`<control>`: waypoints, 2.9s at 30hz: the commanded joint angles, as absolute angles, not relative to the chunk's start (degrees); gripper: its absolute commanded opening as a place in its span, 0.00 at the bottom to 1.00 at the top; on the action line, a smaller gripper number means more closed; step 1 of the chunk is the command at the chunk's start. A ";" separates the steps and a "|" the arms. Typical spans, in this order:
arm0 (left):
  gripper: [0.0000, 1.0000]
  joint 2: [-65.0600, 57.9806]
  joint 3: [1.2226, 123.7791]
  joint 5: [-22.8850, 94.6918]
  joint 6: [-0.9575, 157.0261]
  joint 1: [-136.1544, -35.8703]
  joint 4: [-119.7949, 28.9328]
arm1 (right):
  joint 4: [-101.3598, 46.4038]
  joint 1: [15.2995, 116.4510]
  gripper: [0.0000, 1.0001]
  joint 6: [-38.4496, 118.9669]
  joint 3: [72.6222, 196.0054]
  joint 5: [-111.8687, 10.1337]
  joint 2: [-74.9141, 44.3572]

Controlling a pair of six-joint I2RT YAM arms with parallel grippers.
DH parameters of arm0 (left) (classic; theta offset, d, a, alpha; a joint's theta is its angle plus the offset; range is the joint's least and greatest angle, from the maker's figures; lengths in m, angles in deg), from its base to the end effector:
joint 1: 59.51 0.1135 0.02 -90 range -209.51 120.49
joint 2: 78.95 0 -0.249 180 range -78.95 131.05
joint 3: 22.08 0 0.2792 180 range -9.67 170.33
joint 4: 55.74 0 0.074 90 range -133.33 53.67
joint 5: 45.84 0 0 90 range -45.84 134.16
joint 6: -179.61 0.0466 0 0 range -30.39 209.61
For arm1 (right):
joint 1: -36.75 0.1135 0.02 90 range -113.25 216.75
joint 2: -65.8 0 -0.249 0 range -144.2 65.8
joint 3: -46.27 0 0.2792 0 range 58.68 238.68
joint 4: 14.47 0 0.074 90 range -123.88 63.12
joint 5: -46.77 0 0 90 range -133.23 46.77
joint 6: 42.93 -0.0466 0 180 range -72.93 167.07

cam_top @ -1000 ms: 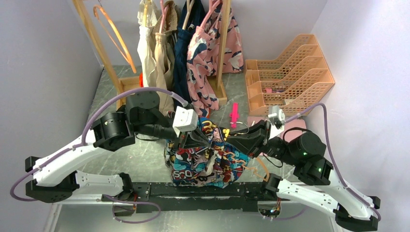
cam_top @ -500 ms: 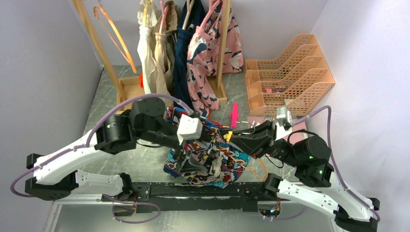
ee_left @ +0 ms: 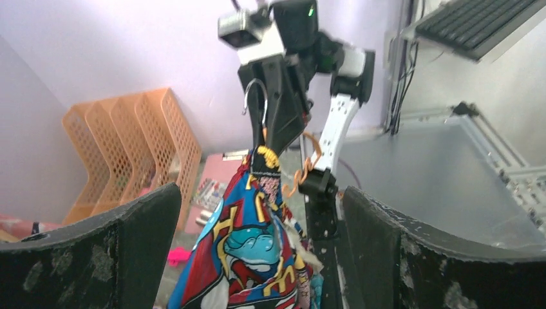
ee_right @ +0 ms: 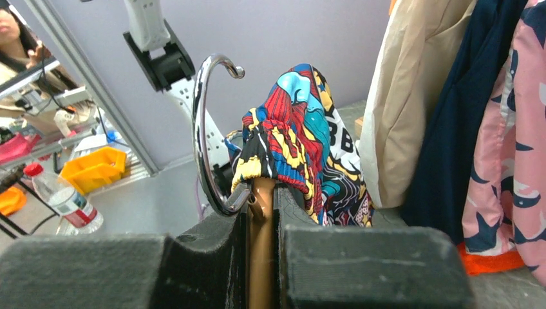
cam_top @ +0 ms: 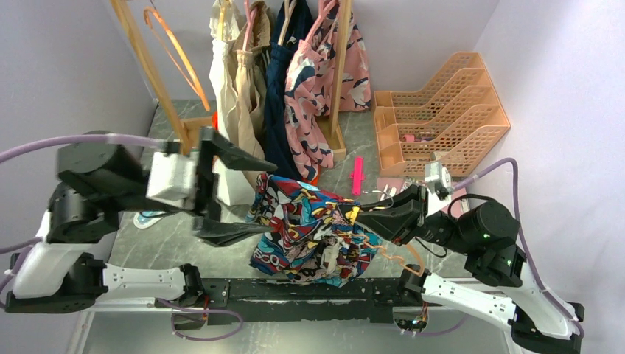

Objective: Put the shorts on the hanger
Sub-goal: Hang the shorts on the hanger.

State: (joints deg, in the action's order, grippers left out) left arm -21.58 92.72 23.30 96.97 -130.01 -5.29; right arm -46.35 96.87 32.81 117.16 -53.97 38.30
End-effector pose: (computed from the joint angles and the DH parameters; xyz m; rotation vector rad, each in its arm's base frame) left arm 0.0353 -0.1495 0.5728 1.2116 0.9924 -1.1475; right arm 0.0520 0.1079 0.4442 -0.7301 1.2908 1.2004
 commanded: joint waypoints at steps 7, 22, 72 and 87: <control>0.92 -7.83 94.30 25.23 101.65 -130.26 7.90 | -49.55 96.94 0.00 35.50 119.73 -58.85 38.97; 0.46 -3.23 93.65 23.52 101.99 -130.26 11.27 | -50.36 96.98 0.00 36.61 120.94 -62.65 36.49; 0.65 -10.31 79.44 19.63 100.48 -130.25 -0.01 | -54.20 96.93 0.00 35.72 126.89 -69.12 30.98; 0.07 -12.78 78.17 23.09 101.39 -130.17 -2.06 | -61.84 96.95 0.42 37.20 131.87 -68.45 29.56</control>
State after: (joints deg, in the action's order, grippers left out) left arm -10.06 78.67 19.81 101.78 -130.58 1.93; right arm -61.56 96.67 36.53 127.98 -68.09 28.98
